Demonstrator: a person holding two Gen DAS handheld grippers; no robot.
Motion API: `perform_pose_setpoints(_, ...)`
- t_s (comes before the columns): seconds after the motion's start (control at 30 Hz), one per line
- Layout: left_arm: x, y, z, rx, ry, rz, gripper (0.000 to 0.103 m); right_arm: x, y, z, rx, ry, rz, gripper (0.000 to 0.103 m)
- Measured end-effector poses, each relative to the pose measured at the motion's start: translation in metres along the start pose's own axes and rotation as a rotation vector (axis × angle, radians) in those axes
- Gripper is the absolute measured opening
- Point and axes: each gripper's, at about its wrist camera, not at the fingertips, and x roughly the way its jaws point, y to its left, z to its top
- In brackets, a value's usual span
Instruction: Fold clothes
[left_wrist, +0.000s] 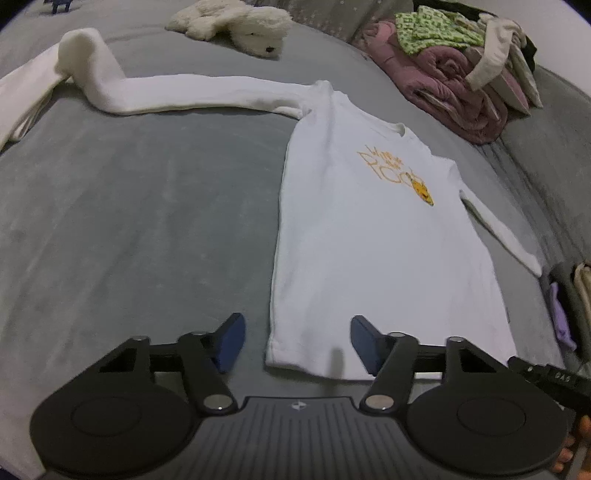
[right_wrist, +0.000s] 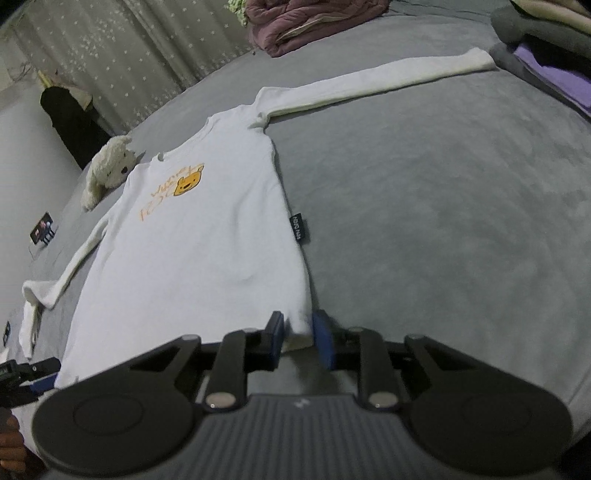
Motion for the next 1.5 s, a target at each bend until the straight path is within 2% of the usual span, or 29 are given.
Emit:
perform_pose_setpoints(0.03,0.001,0.0,0.0,0.002,0.001,0.008,0.045,0.0,0.0,0.0,-0.008,0.0,-0.004,0.02)
perform_pose_setpoints(0.07,0.002,0.0,-0.001,0.003,0.002,0.015,0.029,0.0,0.0,-0.001,-0.016,0.0,-0.008,0.02)
perform_pose_setpoints(0.13,-0.003,0.004,0.002,-0.027,-0.002,-0.004,0.011,0.0,0.0,-0.001,-0.024,-0.003,-0.014,0.02)
perform_pose_setpoints(0.23,-0.011,0.009,0.005,-0.071,-0.008,-0.033,0.01,-0.003,-0.001,-0.001,-0.025,-0.016,-0.013,0.01)
perform_pose_setpoints(0.33,-0.018,0.015,0.009,-0.113,-0.015,-0.062,0.009,-0.012,-0.001,0.001,-0.011,-0.046,0.006,0.009)
perform_pose_setpoints(0.47,-0.036,0.009,0.012,-0.093,-0.038,-0.096,0.008,-0.027,0.003,-0.001,-0.024,-0.085,0.021,0.009)
perform_pose_setpoints(0.7,-0.031,0.008,0.009,-0.084,-0.005,-0.033,0.007,-0.033,0.008,-0.003,-0.061,-0.088,0.005,0.009)
perform_pose_setpoints(0.73,-0.032,0.009,0.008,-0.084,-0.006,-0.025,0.0,-0.034,0.009,-0.004,-0.066,-0.089,0.002,0.009)
perform_pose_setpoints(0.8,-0.034,0.012,0.008,-0.085,-0.013,-0.01,0.0,-0.036,0.01,-0.005,-0.076,-0.09,-0.002,0.009)
perform_pose_setpoints(0.93,-0.022,0.015,0.009,-0.065,0.007,0.066,0.0,-0.04,0.013,-0.006,-0.099,-0.092,-0.015,0.009)
perform_pose_setpoints(1.0,-0.017,0.014,0.007,-0.053,0.012,0.105,0.0,-0.039,0.015,-0.007,-0.119,-0.095,-0.039,0.01)
perform_pose_setpoints(1.07,-0.02,0.014,0.007,-0.05,0.001,0.102,0.0,-0.039,0.017,-0.007,-0.139,-0.098,-0.063,0.015)
perform_pose_setpoints(1.1,-0.021,0.015,0.007,-0.049,-0.004,0.1,0.0,-0.038,0.018,-0.008,-0.149,-0.099,-0.076,0.018)
perform_pose_setpoints(1.13,-0.023,0.015,0.007,-0.049,-0.011,0.097,0.0,-0.038,0.02,-0.008,-0.159,-0.1,-0.088,0.027)
perform_pose_setpoints(1.17,-0.024,0.015,0.007,-0.049,-0.018,0.095,0.0,-0.038,0.021,-0.008,-0.169,-0.102,-0.1,0.03)
perform_pose_setpoints(1.4,-0.021,0.017,0.011,-0.069,-0.026,0.114,0.001,-0.034,0.038,-0.015,-0.274,-0.141,-0.191,0.029)
perform_pose_setpoints(1.5,-0.022,0.021,0.016,-0.099,-0.038,0.103,0.001,-0.033,0.049,-0.017,-0.324,-0.169,-0.19,0.031)
